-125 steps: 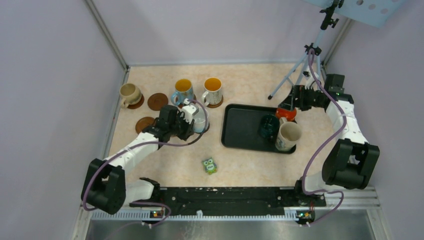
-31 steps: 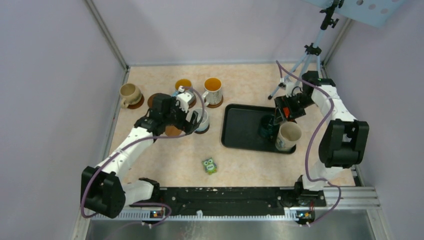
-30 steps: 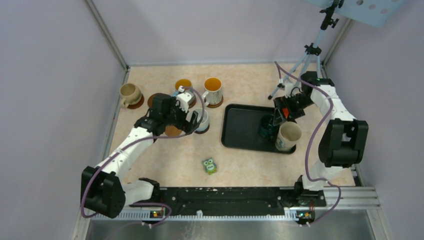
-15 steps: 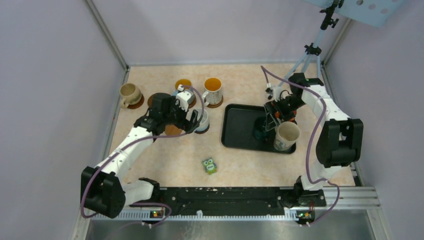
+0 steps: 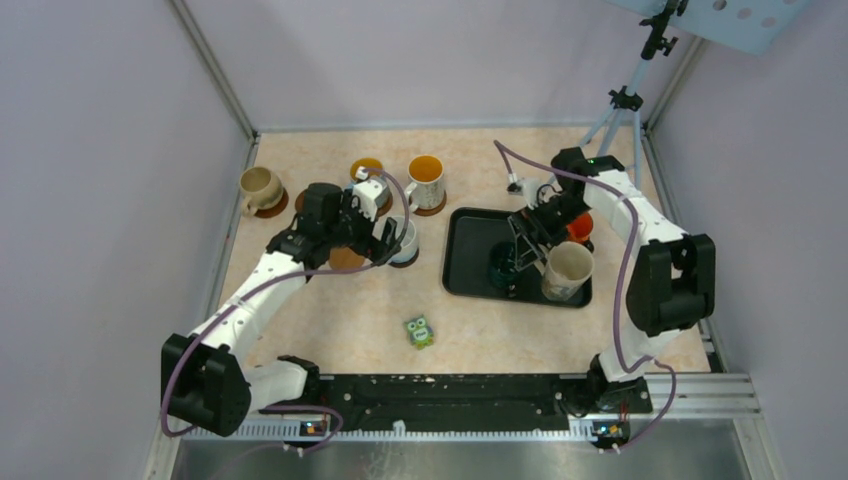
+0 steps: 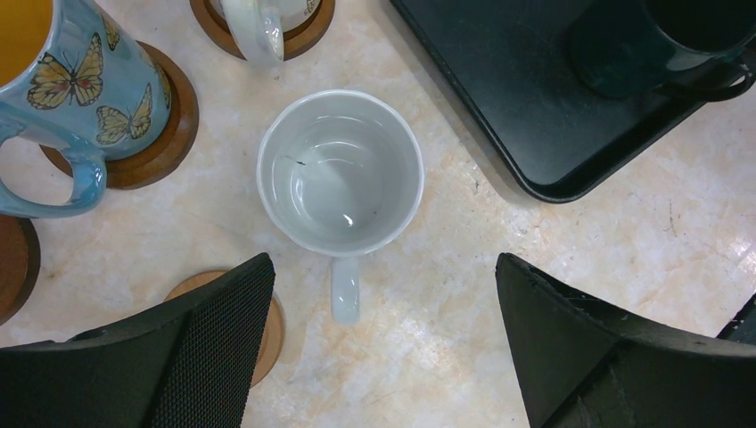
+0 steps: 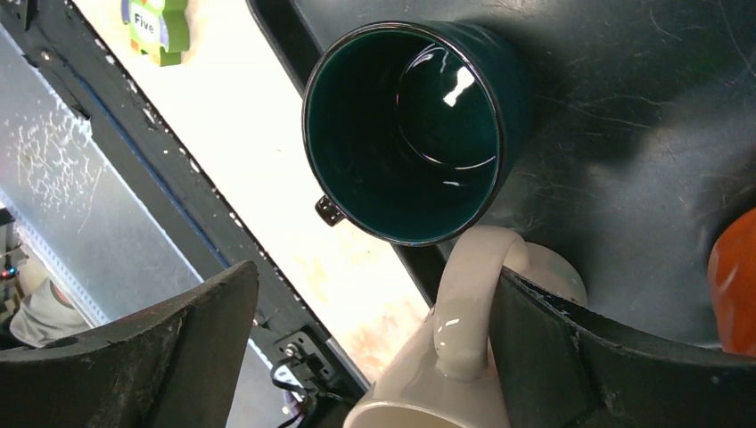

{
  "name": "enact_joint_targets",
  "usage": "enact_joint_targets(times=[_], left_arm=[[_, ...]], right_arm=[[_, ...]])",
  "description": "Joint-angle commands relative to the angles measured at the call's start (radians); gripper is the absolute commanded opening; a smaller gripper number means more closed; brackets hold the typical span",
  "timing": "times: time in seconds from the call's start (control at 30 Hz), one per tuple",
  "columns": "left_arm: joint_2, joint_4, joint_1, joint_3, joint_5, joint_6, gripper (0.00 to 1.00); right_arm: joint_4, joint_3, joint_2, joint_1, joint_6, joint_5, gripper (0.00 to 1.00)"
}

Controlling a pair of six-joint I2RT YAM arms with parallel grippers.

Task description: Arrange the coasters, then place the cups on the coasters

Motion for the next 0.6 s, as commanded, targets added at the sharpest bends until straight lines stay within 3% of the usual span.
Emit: enact_joint_targets(times=[0.0, 0.57], left_arm=[[-0.003, 0.007, 0.004, 0.046, 0.038, -0.002, 0.99], [0.024, 0.014, 0.004, 0.080, 0.077, -0.029, 0.99]], right_arm=[[-0.006, 0.059, 0.012, 0.047, -0.008, -0.046, 0.92], [0.006, 0.007, -0.030, 0.186, -0.007, -0.015, 0.92]])
